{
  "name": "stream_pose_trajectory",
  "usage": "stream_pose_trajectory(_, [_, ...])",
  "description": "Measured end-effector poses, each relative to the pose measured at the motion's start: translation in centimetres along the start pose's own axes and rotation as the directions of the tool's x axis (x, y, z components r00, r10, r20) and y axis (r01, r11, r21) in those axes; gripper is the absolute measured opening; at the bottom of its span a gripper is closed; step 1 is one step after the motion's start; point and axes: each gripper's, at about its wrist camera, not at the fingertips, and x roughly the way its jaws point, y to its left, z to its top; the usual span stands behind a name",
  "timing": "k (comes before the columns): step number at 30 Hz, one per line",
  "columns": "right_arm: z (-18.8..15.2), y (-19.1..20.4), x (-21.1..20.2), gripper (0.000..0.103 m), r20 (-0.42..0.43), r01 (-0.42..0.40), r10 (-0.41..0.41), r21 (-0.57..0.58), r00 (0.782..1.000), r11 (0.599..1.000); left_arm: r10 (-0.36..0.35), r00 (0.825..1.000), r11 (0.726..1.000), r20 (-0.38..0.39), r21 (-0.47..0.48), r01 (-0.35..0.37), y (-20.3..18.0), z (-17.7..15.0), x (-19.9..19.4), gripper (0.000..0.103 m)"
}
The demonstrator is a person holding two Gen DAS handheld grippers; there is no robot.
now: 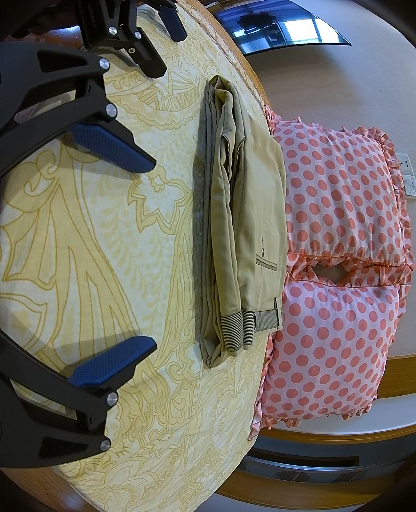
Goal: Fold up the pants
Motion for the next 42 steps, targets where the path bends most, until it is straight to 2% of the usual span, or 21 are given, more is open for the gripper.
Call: stream_pose_trajectory(42, [-0.07,0.13,0.06,0.101,0.004,0.003,-0.003,0.001,1.000,1.000,0.004,1.000,1.000,0.002,-0.003,-0.004,-0.42,-0.01,-0.08,0.102])
